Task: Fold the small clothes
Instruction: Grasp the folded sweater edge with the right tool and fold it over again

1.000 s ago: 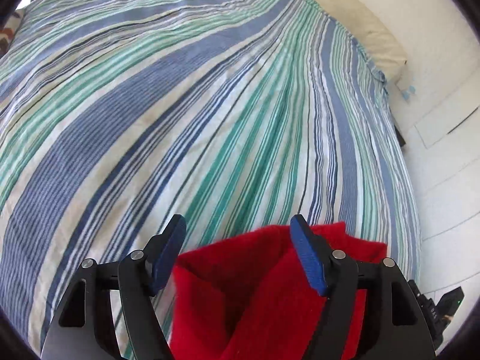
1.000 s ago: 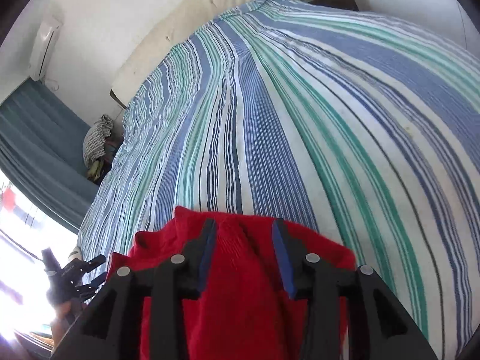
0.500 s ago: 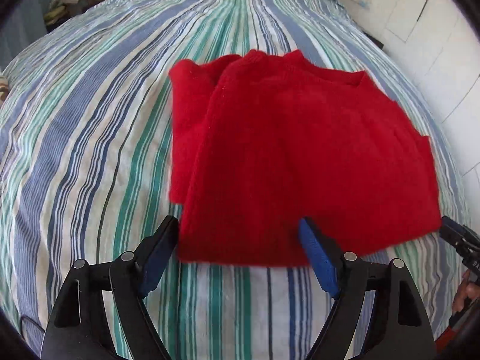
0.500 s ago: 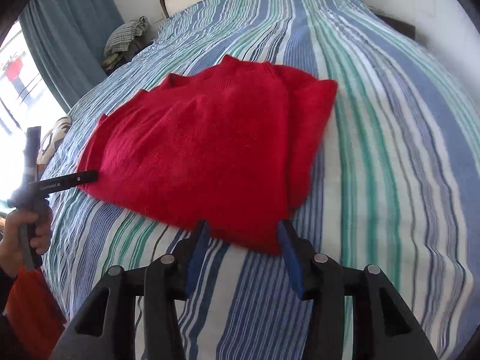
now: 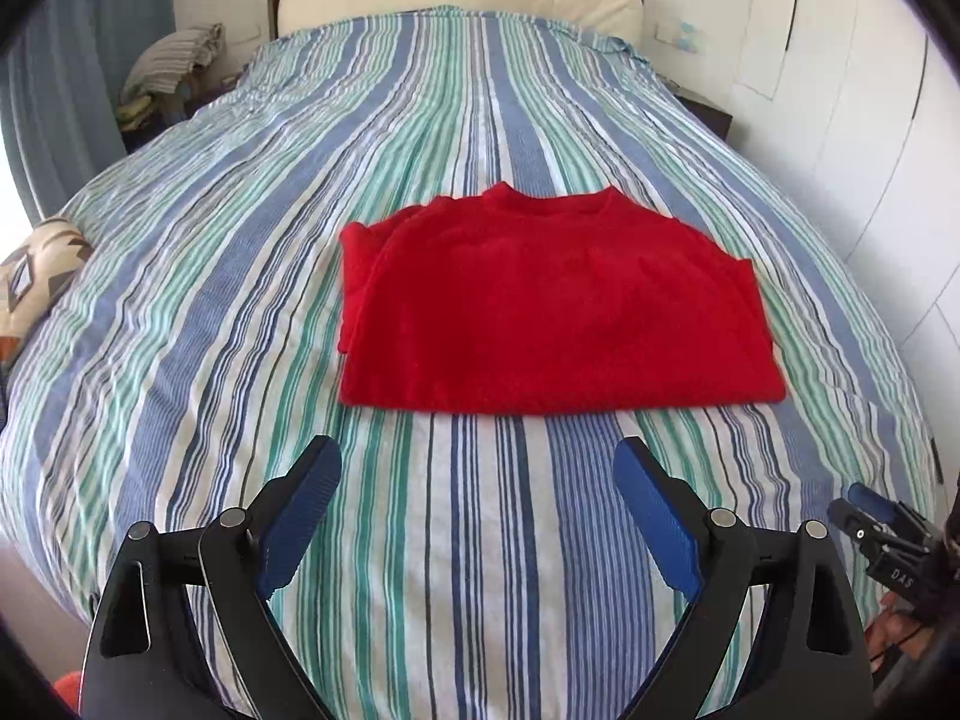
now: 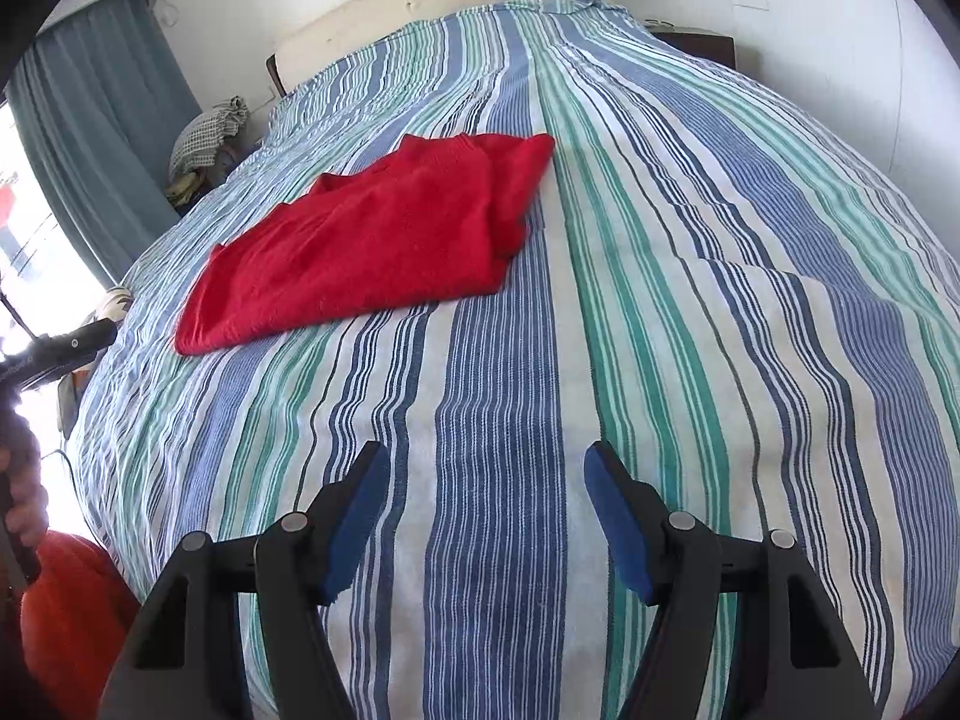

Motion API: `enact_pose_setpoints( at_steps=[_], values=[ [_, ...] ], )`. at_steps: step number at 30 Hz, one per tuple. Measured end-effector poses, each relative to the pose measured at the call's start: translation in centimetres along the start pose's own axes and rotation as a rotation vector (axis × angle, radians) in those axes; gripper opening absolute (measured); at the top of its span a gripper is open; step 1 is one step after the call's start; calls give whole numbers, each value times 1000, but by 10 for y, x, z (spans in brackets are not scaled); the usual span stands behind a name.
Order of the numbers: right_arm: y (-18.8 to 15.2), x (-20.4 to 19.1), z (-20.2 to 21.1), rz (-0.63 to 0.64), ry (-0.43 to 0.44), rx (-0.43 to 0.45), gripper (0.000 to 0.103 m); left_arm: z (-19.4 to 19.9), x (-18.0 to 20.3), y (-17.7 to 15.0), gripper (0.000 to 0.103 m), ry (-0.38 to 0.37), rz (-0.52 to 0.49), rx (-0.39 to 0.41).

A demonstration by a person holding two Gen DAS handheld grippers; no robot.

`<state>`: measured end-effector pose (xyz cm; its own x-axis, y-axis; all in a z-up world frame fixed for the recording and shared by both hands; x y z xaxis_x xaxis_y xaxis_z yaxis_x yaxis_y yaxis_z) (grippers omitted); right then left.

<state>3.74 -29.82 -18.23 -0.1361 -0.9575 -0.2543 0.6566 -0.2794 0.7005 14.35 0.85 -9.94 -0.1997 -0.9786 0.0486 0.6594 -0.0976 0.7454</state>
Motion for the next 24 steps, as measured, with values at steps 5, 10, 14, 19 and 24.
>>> enact_pose_setpoints(
  at_steps=[5, 10, 14, 19, 24],
  values=[
    [4, 0, 18, 3, -6, 49, 67, 17, 18, 7, 93, 5, -22, 36],
    [0, 3, 27, -7, -4, 59, 67, 40, 32, 18, 93, 2, -48, 86],
    [0, 4, 31, -11, -5, 71, 67, 54, 44, 25, 94, -9, -61, 115],
    [-1, 5, 30, 2, -11, 71, 67, 67, 50, 22, 94, -80, -16, 114],
    [-4, 4, 21, -12, 6, 41, 67, 64, 47, -10, 97, -217, 96, 36]
  ],
)
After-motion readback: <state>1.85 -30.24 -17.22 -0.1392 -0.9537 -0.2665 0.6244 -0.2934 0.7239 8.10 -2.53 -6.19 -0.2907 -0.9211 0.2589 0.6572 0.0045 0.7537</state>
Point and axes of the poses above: each gripper's, at about its wrist camera, not at the fingertips, and z roughly against the way its jaws point, x to its right, y to its top, the point moved 3 cm from there along -z, roughly the way its jaws point, and after that the axes turned 9 degrees about x, right-handed, at the moved point
